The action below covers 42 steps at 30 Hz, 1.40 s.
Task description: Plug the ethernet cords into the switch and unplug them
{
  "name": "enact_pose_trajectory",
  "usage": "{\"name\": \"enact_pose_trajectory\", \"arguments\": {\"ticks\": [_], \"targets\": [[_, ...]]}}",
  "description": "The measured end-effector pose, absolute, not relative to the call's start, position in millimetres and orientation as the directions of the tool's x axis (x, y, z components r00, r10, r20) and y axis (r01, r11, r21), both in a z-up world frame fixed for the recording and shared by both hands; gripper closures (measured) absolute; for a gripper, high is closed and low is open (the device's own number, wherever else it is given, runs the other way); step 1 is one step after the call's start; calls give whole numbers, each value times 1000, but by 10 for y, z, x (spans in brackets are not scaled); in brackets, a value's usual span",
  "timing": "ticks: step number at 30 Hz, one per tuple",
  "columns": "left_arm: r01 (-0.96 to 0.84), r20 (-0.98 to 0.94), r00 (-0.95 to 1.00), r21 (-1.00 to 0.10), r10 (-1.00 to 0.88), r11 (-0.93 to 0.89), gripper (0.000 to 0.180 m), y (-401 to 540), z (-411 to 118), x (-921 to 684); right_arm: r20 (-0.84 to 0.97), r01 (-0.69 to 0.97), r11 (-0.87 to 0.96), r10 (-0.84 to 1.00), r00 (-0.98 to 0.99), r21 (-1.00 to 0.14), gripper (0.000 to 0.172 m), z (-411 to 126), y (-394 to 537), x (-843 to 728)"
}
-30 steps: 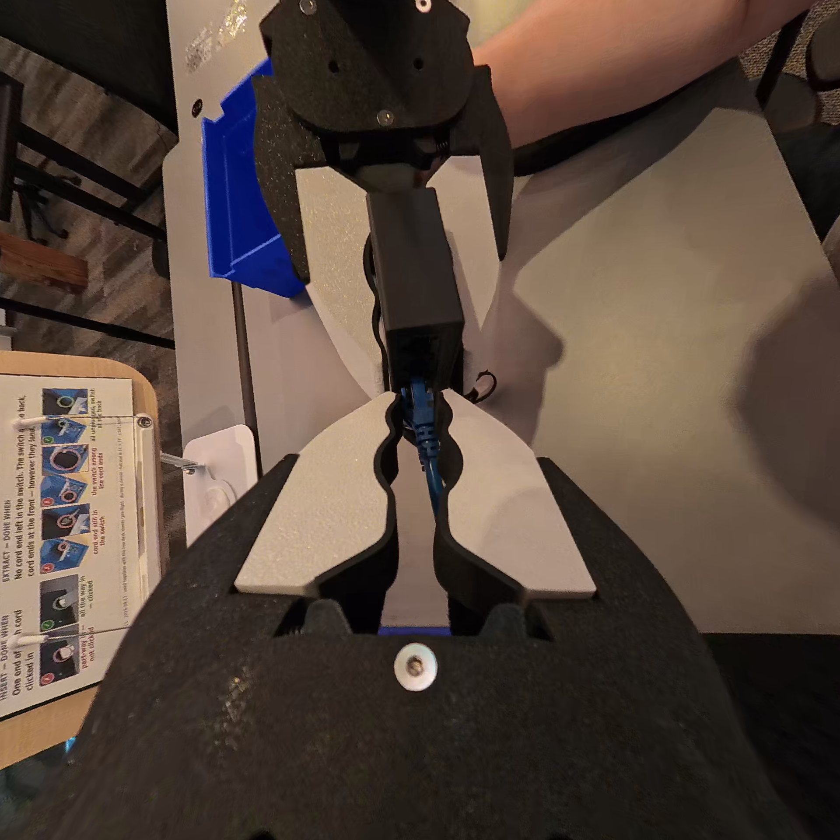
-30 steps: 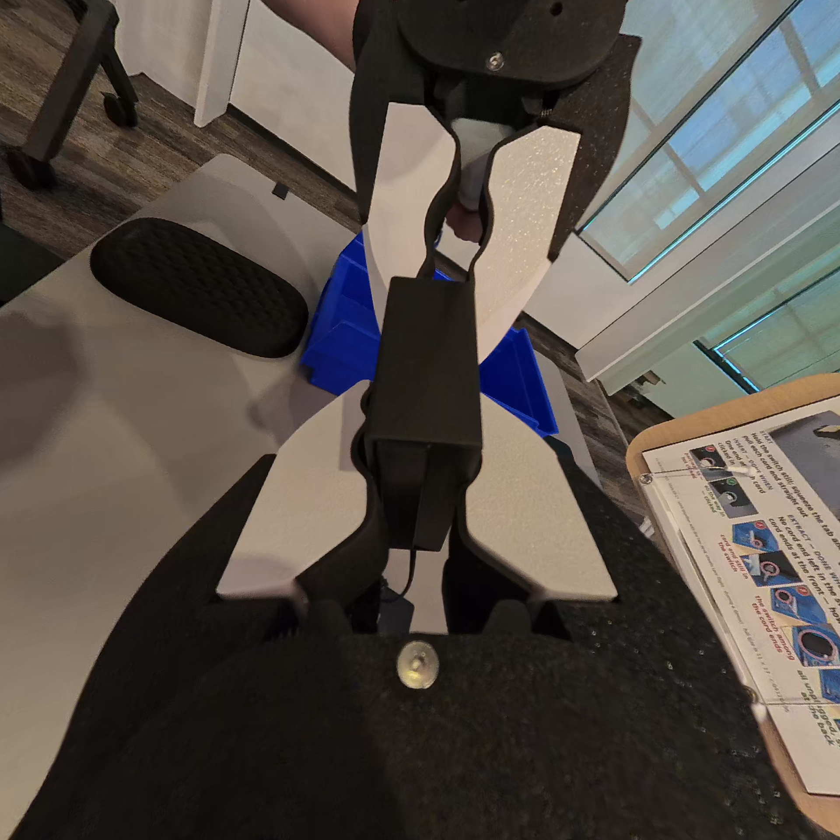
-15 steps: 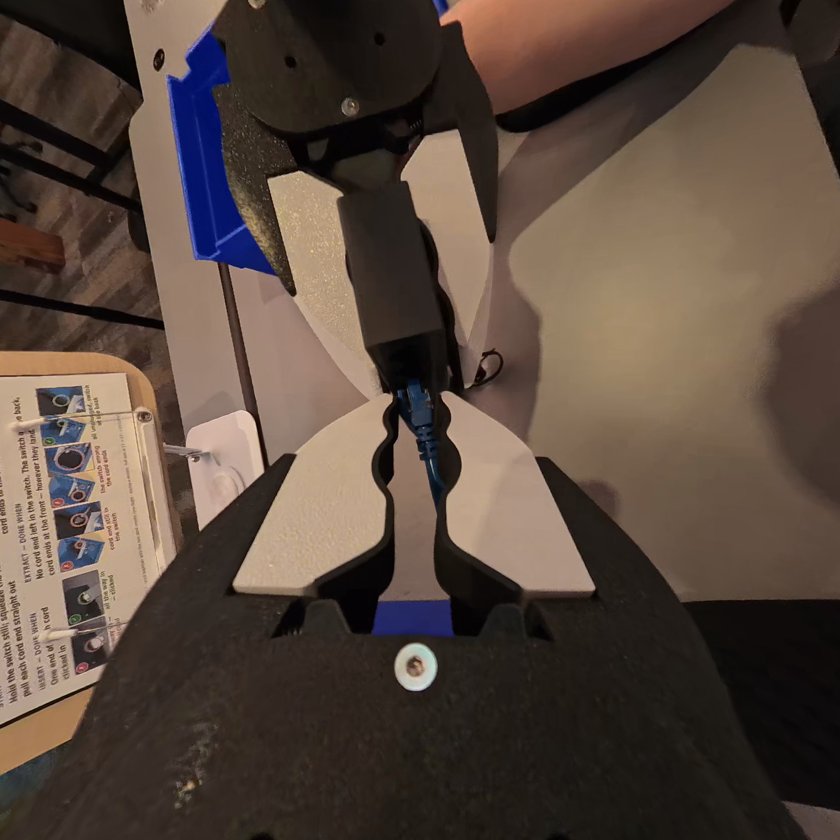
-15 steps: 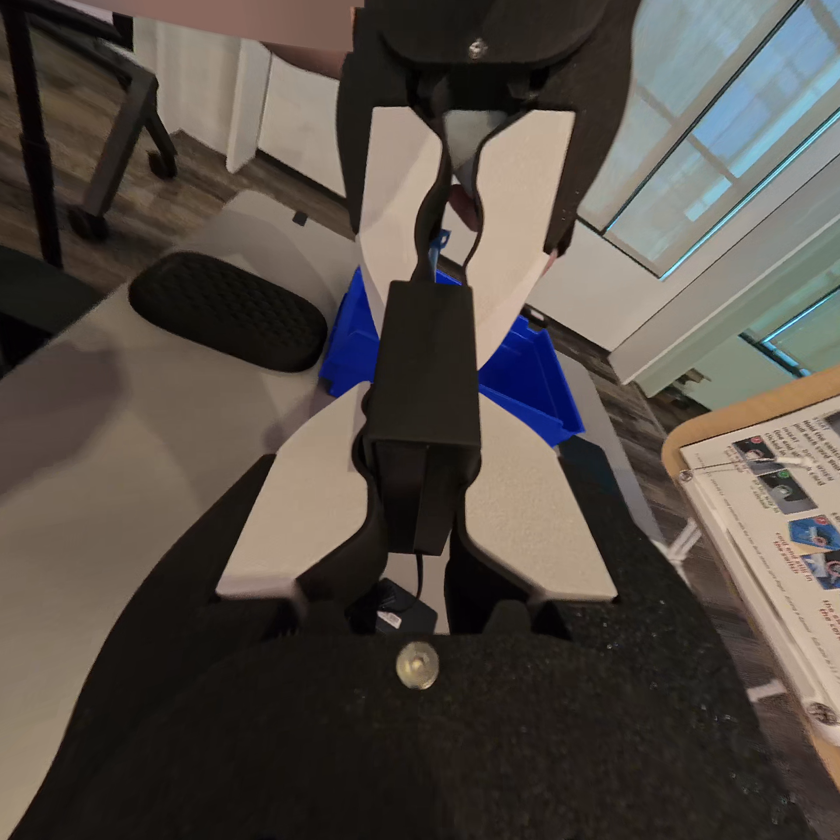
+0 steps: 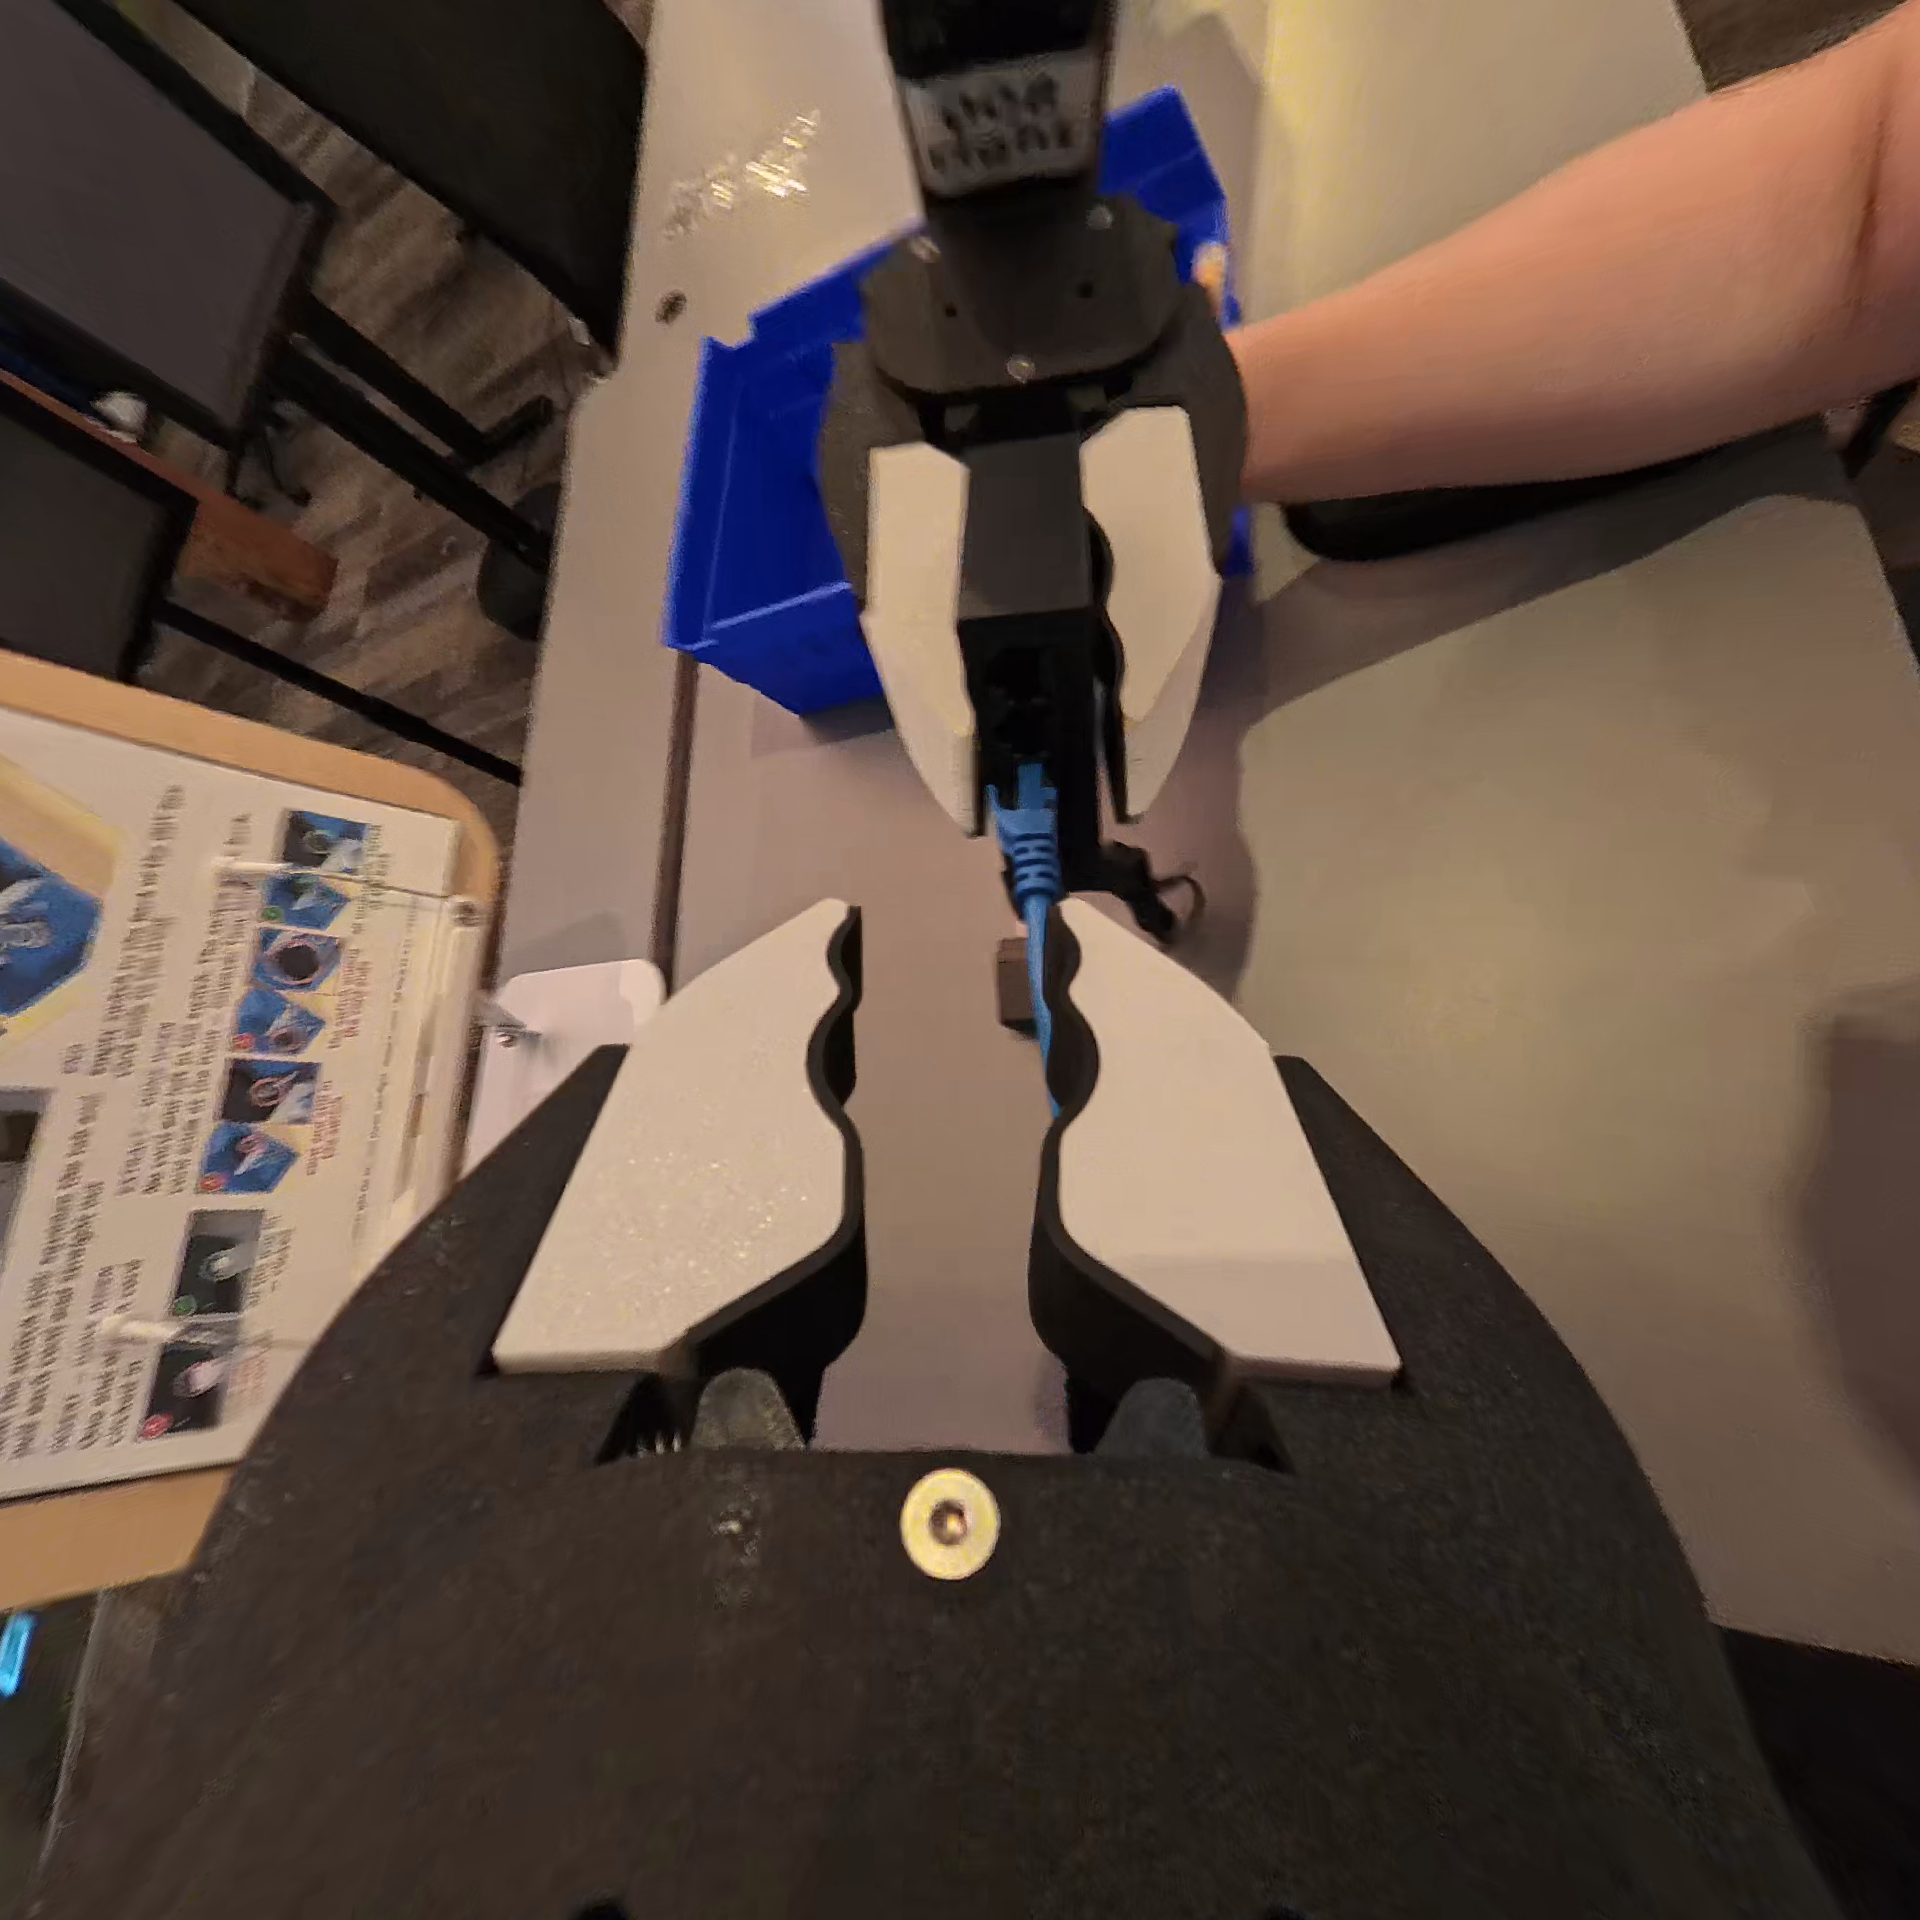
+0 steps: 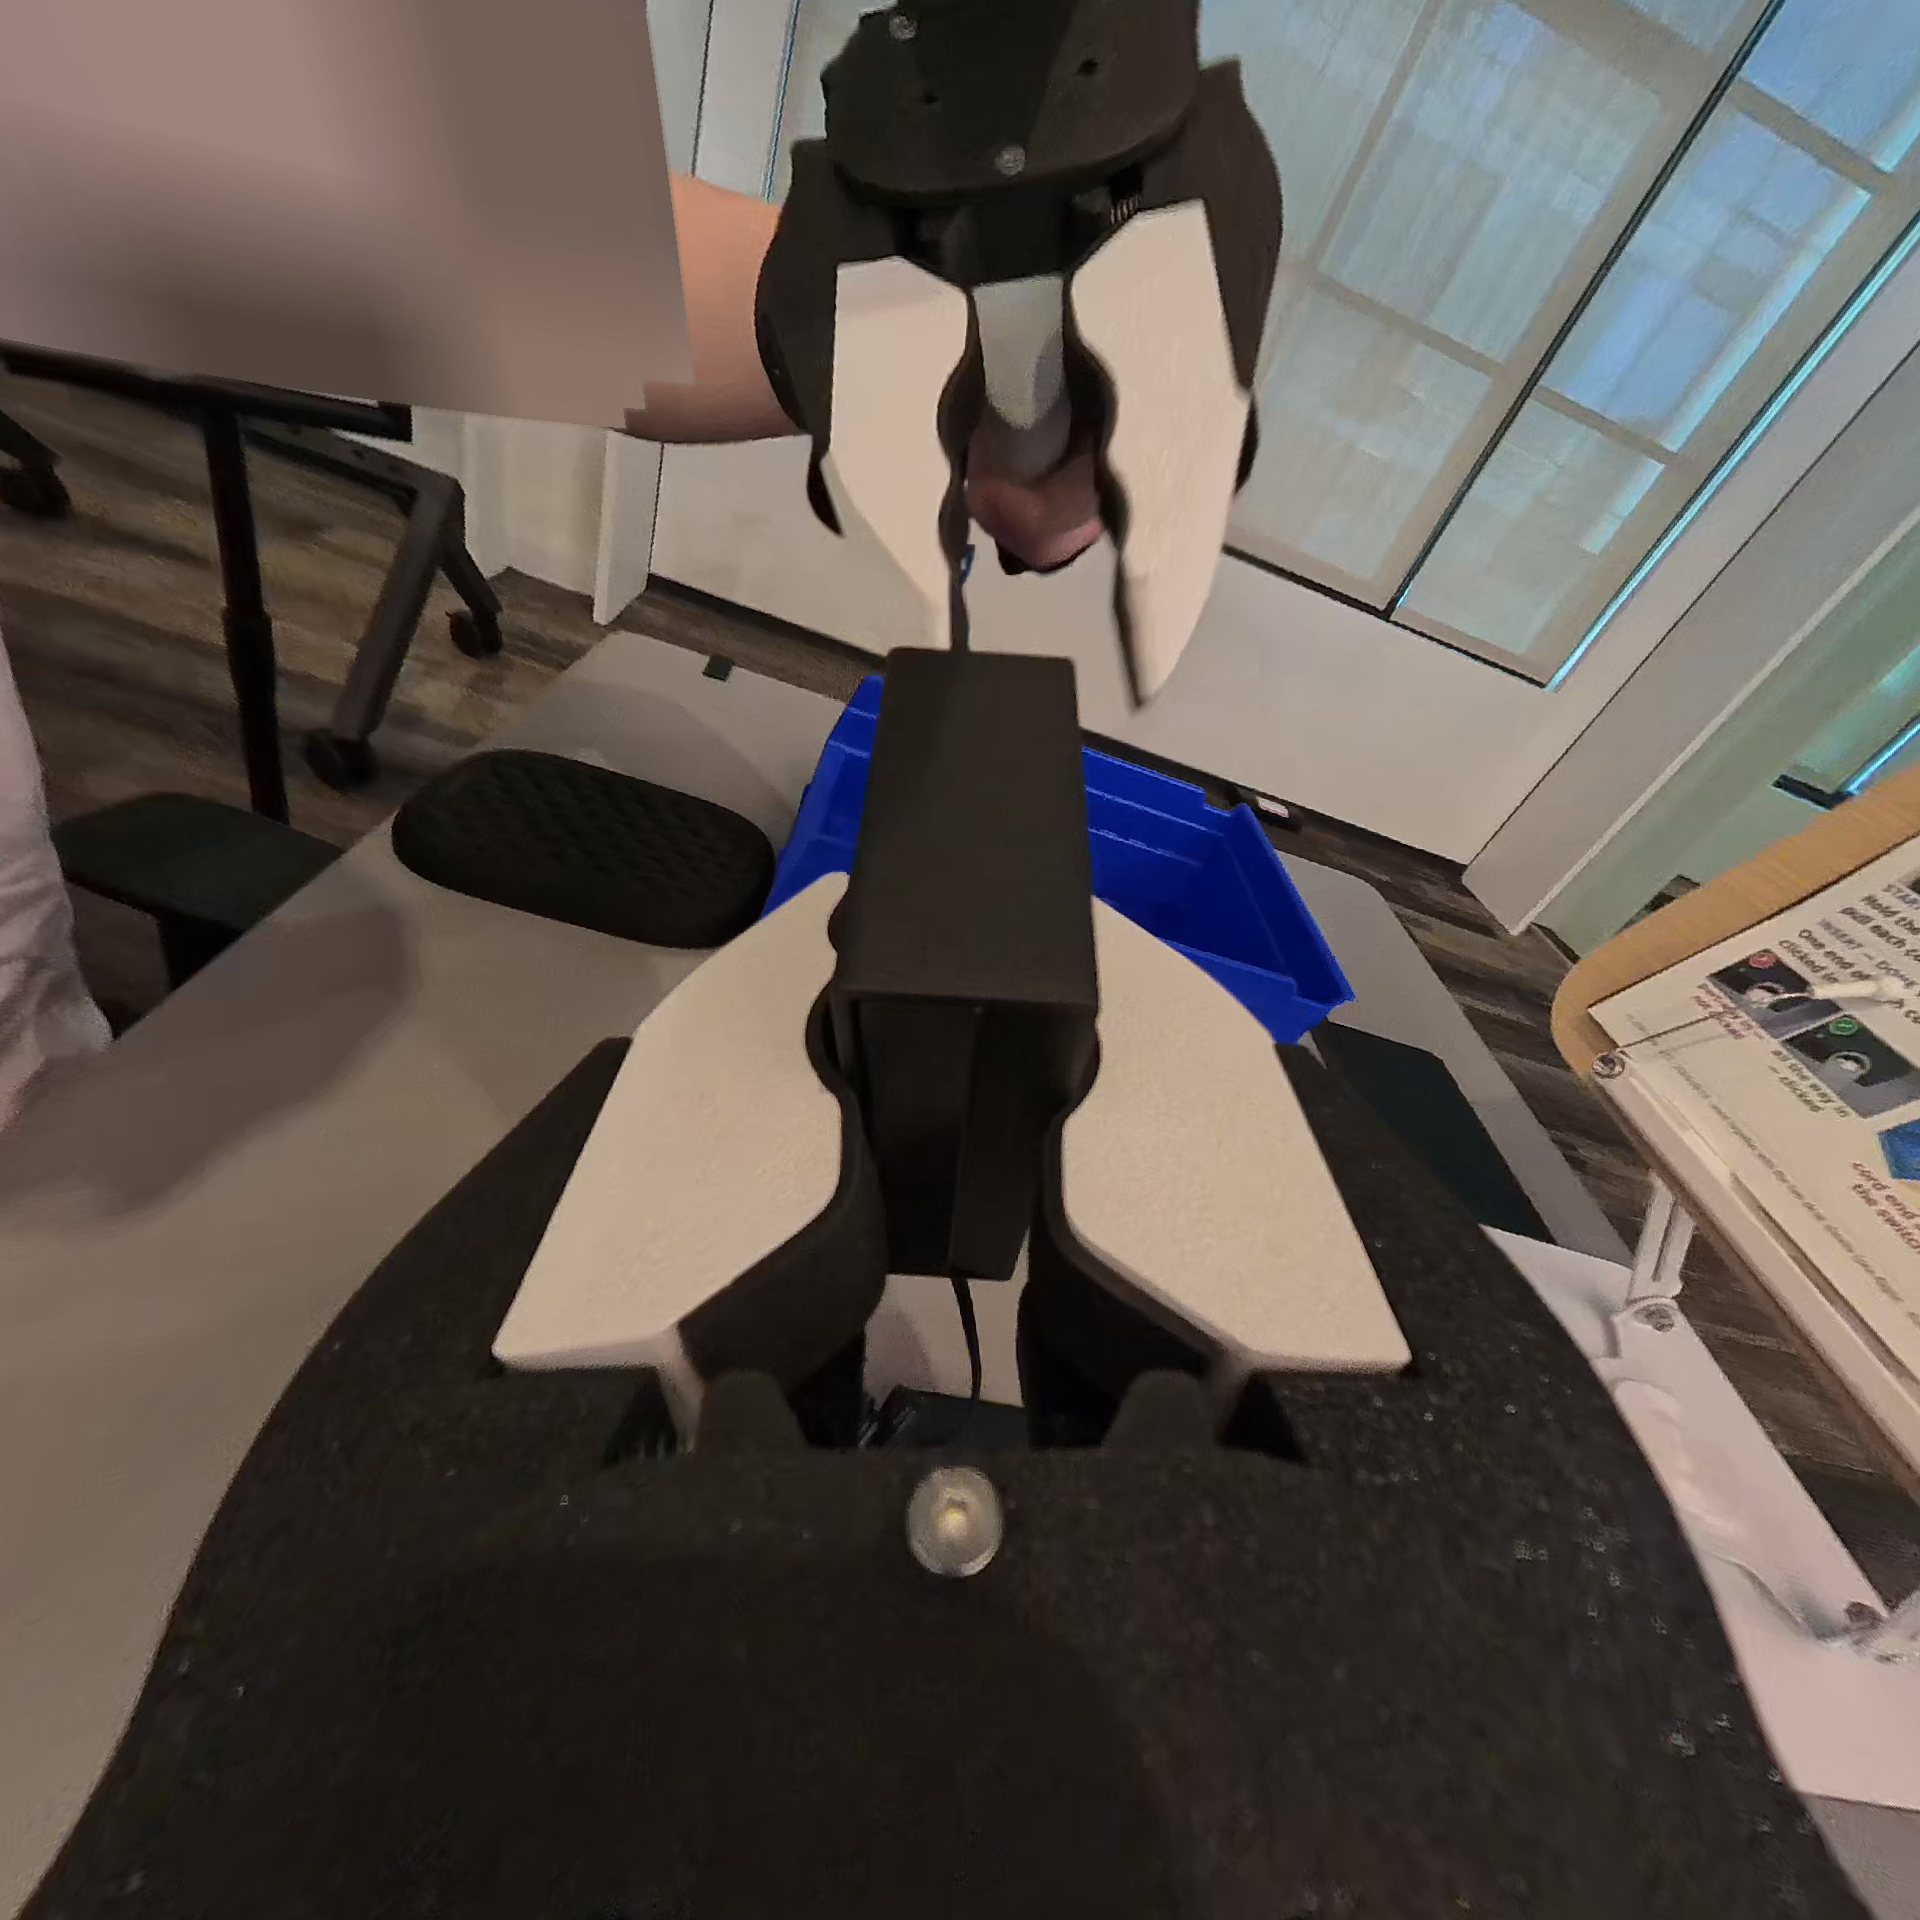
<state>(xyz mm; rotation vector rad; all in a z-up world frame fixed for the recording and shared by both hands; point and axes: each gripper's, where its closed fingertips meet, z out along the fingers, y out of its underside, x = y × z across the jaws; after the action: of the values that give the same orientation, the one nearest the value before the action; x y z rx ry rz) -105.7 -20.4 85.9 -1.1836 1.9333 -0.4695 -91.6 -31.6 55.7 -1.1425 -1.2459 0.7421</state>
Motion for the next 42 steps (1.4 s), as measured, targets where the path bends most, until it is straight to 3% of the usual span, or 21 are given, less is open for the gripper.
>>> {"name": "enact_pose_trajectory", "arguments": {"ticks": [5,9,12,20,27,32,36,38,42], "targets": [[-488,-414,-108,-770,-904,411,145,-136,1473,-1188,253,54,248,929,270,-967,141,612,-198,-765],[-430,-272,-31,-865,-962,259,145,-268,1770,-1354,145,-6,161,906,398,-987,141,677,39,-595],[-375,-208,-15,-905,-978,199,151,-476,1629,-1364,132,-54,169,901,414,-984,141,754,47,-535],[-275,-123,106,-957,-987,90,158,-520,618,-993,160,-60,200,902,401,-978,141,849,-52,-596],[-146,-52,227,-989,-972,19,153,-242,587,-871,165,-185,245,917,364,-952,142,1067,-199,-517],[60,-53,238,-996,-970,70,140,-154,810,-808,175,-296,260,942,286,-919,141,1204,-360,-503],[160,-124,198,-975,-972,157,135,-281,1029,-705,191,-288,263,948,256,-921,141,1170,-402,-570],[166,-172,195,-964,-966,205,138,-331,1076,-647,202,-290,264,953,227,-920,141,1157,-443,-616],[178,-228,196,-948,-954,264,172,-376,1135,-613,215,-287,263,958,189,-921,141,1128,-487,-667]]}}
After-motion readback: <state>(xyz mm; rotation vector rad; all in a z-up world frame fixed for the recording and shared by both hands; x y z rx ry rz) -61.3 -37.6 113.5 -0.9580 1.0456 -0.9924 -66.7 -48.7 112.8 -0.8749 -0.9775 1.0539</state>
